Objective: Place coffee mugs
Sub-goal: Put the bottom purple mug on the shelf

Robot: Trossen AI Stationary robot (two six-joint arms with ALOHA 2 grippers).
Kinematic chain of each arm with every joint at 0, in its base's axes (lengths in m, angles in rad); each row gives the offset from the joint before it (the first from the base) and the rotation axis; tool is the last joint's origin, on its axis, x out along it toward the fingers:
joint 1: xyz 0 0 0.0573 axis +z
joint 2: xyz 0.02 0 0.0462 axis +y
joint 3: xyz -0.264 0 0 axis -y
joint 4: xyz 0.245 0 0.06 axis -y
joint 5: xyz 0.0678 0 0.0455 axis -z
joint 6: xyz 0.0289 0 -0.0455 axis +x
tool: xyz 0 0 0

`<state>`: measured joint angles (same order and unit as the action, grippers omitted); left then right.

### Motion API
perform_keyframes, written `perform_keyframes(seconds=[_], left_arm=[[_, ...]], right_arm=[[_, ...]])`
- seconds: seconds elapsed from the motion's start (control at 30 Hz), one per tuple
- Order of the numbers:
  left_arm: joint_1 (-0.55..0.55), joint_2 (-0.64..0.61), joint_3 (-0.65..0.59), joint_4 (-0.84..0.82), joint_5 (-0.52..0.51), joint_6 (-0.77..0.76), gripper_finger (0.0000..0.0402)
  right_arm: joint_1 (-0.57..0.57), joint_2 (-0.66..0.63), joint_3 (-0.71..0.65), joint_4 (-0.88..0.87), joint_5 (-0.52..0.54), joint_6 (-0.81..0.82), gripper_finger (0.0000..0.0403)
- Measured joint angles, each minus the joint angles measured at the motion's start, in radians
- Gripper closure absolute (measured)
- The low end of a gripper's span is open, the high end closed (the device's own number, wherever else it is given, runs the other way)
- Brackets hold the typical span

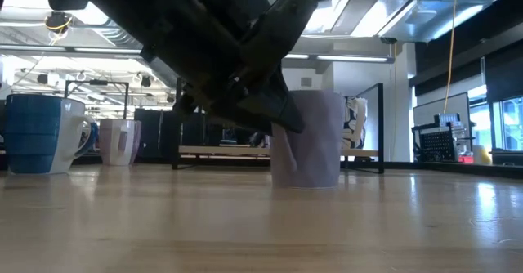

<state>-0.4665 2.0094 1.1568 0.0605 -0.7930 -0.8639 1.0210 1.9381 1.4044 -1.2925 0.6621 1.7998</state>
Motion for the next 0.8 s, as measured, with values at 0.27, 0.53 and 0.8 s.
perform_keyframes(seconds=[0.27, 0.53, 0.8], left_arm=[[0.004, -0.040, -0.002, -0.009, 0.034, 0.024, 0.0361], [0.008, -0.232, -0.002, -0.101, -0.075, 0.084, 0.0361], [0.103, -0.445, -0.002, -0.192, -0.209, 0.226, 0.0361]], right_arm=[[0.000, 0.000, 0.000, 0.008, 0.000, -0.018, 0.0236], [0.000, 0.000, 0.000, 0.013, 0.009, -0.026, 0.0236], [0.000, 0.000, 0.001, 0.013, 0.044, -0.026, 0.0236]])
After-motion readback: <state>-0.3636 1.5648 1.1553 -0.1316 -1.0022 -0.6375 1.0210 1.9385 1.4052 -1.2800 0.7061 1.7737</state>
